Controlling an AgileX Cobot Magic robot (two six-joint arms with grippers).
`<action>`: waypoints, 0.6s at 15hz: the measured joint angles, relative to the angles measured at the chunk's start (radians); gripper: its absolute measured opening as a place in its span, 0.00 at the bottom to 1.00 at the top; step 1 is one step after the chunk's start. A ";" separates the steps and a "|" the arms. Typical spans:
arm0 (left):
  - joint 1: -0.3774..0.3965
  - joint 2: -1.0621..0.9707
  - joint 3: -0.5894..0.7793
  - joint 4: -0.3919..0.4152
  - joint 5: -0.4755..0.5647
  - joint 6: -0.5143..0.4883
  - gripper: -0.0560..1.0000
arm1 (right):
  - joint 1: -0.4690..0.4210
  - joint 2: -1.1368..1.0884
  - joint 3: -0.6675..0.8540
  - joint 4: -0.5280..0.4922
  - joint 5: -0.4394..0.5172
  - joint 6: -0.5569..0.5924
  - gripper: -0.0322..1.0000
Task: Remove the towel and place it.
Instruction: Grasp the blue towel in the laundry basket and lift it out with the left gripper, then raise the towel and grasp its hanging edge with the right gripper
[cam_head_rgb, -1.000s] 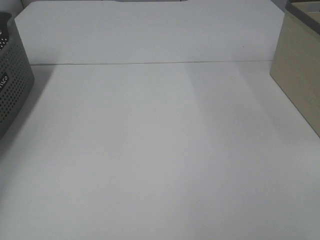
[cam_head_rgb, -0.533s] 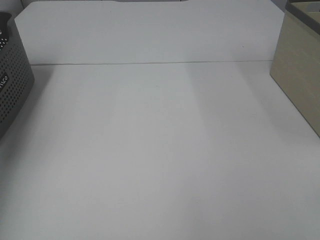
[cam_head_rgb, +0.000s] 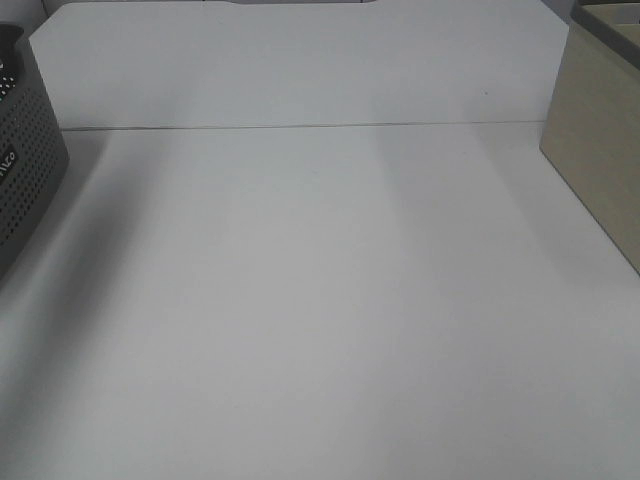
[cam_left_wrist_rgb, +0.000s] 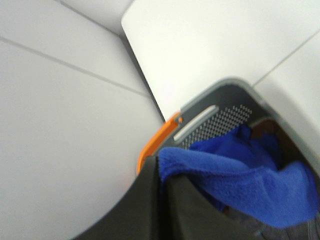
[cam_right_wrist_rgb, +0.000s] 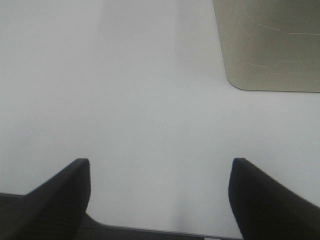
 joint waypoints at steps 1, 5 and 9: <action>-0.063 0.000 -0.036 0.000 -0.009 0.021 0.05 | 0.000 0.000 0.000 0.000 0.000 0.000 0.76; -0.314 -0.002 -0.124 -0.002 -0.015 0.102 0.05 | 0.000 0.000 0.000 0.000 0.000 0.000 0.76; -0.476 -0.002 -0.125 0.000 0.011 0.138 0.05 | 0.000 0.000 0.000 0.004 0.000 0.000 0.76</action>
